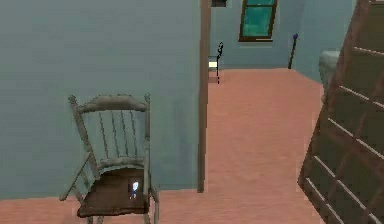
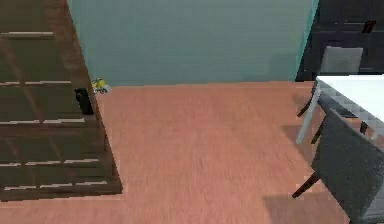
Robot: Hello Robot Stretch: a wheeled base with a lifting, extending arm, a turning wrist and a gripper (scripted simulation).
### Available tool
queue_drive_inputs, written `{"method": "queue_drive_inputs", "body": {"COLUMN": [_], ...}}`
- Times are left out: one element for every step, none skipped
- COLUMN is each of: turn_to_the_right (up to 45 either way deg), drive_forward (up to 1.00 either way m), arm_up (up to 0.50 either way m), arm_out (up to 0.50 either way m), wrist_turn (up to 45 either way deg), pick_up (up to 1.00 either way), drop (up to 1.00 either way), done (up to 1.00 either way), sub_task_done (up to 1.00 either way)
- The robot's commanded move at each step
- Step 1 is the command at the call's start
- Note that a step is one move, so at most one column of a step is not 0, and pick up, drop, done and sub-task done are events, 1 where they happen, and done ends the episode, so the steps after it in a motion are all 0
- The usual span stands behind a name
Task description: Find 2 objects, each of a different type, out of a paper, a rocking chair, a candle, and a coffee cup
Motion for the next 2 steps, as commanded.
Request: {"method": "queue_drive_inputs", "body": {"turn_to_the_right": [-24.0, 0.0], "drive_forward": [0.00, 0.00], "arm_up": [0.00, 0.00], "arm_out": [0.00, 0.00], "wrist_turn": [0.0, 0.0], "pick_up": [0.00, 0.00], "drop": [0.00, 0.00], "done": [0.00, 1.00], "sub_task_done": [0.00, 0.00]}}
